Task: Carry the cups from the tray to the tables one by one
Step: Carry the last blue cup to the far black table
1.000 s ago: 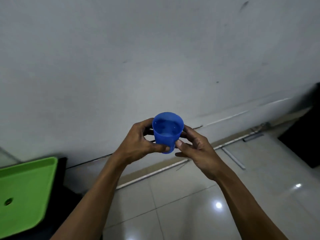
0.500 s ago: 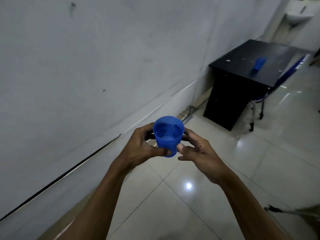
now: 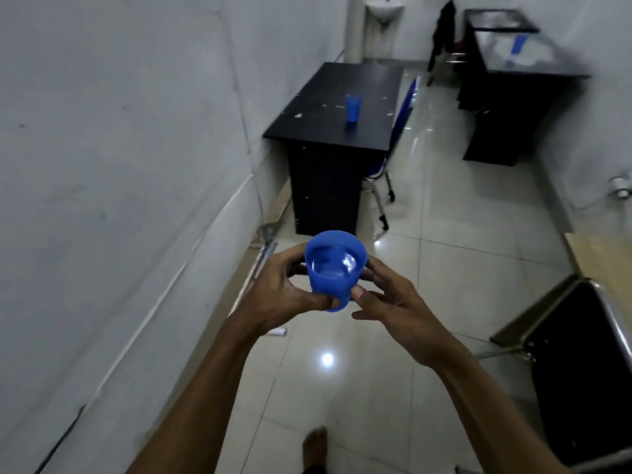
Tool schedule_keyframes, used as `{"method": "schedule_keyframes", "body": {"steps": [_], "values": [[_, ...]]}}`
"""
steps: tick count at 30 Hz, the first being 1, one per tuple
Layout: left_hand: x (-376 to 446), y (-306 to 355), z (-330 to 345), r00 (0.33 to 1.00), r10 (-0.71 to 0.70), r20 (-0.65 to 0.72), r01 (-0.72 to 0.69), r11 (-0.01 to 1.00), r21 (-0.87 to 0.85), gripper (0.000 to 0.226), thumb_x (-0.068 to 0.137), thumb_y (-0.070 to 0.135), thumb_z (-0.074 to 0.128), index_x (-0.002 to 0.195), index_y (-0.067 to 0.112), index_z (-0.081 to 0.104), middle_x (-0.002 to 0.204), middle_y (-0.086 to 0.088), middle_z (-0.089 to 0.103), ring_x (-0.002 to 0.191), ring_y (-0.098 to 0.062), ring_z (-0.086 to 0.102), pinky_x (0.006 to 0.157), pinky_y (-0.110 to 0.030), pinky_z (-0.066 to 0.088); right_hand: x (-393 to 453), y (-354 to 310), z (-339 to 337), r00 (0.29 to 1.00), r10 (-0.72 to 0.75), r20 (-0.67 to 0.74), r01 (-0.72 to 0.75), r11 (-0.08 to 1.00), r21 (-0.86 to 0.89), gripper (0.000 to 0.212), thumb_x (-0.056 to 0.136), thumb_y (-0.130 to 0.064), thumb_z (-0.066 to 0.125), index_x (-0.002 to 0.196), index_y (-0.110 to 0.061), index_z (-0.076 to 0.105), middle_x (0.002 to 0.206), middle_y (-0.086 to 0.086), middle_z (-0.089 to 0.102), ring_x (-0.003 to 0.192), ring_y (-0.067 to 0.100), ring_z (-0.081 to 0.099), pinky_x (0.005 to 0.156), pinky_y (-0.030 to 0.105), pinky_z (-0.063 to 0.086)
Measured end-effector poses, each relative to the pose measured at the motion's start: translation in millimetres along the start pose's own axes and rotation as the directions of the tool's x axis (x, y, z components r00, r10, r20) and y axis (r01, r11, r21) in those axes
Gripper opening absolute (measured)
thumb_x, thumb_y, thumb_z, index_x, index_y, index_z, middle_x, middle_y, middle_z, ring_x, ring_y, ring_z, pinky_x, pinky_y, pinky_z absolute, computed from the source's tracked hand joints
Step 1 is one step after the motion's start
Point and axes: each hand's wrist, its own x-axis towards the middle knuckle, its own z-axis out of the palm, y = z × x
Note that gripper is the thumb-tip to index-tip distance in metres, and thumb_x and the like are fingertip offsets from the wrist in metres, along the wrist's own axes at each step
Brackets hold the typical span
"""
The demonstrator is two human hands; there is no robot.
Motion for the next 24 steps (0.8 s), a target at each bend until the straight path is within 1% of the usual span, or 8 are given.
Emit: {"method": "schedule_keyframes", "body": {"steps": [1,3,5,8,11,15,19,24], "values": [[18,0,2,1.0,0.017,0.023,-0.017,1.0,-0.002,0.063,0.065,0.004,0.085,0.121,0.026,0.065,0.109,0.01,0.072,0.105,-0.012,0.066,0.096,-0.04,0.052,9,0,-8,1.0,0.008,-0.023,-0.008,1.0,0.002,0.052,0.096,-0.02,0.056,0.14,-0.044,0.041,0.132,-0.012,0.056,0.107,0.02,0.068,0.091,0.045,0.057],[63,0,6,0.995,0.042,0.086,-0.04,0.999,-0.021,0.063,0.066,0.003,0.085,0.12,0.029,0.065,0.11,0.011,0.071,0.106,-0.011,0.065,0.095,-0.045,0.053,34,0,-29,0.996,0.028,-0.088,-0.027,1.0,0.01,0.053,0.096,-0.02,0.056,0.143,-0.04,0.04,0.134,-0.01,0.055,0.108,0.019,0.067,0.092,0.047,0.056],[108,2,11,0.987,0.064,0.146,-0.058,0.997,-0.043,0.066,0.066,0.002,0.086,0.119,0.034,0.064,0.111,0.013,0.07,0.107,-0.009,0.064,0.096,-0.045,0.053,58,-3,-50,0.988,0.035,-0.152,-0.031,0.999,0.026,0.053,0.096,-0.021,0.056,0.143,-0.037,0.04,0.134,-0.008,0.055,0.109,0.018,0.067,0.092,0.048,0.056],[168,5,21,0.969,0.092,0.23,-0.083,0.995,-0.047,0.067,0.066,0.001,0.085,0.122,0.031,0.063,0.114,0.011,0.07,0.108,-0.013,0.064,0.099,-0.044,0.052,90,-3,-80,0.972,0.046,-0.231,-0.038,0.998,0.042,0.052,0.095,-0.022,0.056,0.143,-0.037,0.041,0.133,-0.011,0.056,0.109,0.017,0.067,0.092,0.047,0.057],[224,5,35,0.946,0.107,0.305,-0.098,0.994,-0.046,0.066,0.067,0.005,0.086,0.124,0.029,0.063,0.115,0.01,0.069,0.11,-0.015,0.063,0.1,-0.045,0.051,118,-1,-112,0.952,0.048,-0.302,-0.034,0.998,0.05,0.052,0.095,-0.023,0.057,0.143,-0.037,0.042,0.132,-0.011,0.057,0.108,0.019,0.068,0.091,0.047,0.057],[303,2,65,0.915,0.112,0.388,-0.1,0.994,-0.051,0.065,0.066,0.011,0.087,0.122,0.032,0.063,0.116,0.008,0.069,0.111,-0.017,0.064,0.099,-0.05,0.051,159,10,-165,0.924,0.063,-0.377,-0.045,0.997,0.055,0.053,0.096,-0.021,0.057,0.144,-0.036,0.04,0.134,-0.009,0.056,0.108,0.017,0.068,0.09,0.044,0.058],[382,3,101,0.891,0.128,0.435,-0.103,0.991,-0.081,0.065,0.066,0.013,0.085,0.124,0.032,0.062,0.117,0.006,0.069,0.112,-0.022,0.064,0.097,-0.054,0.051,204,22,-229,0.904,0.071,-0.422,-0.048,0.997,0.065,0.053,0.096,-0.021,0.057,0.144,-0.035,0.041,0.133,-0.009,0.056,0.108,0.015,0.068,0.089,0.041,0.059],[490,10,156,0.89,0.139,0.434,-0.119,0.99,-0.072,0.063,0.068,0.004,0.086,0.122,0.027,0.063,0.115,0.011,0.069,0.112,-0.011,0.062,0.102,-0.045,0.049,265,33,-326,0.893,0.092,-0.441,-0.06,0.994,0.087,0.053,0.095,-0.021,0.057,0.143,-0.038,0.041,0.128,-0.02,0.056,0.109,0.009,0.067,0.09,0.038,0.058]]}}
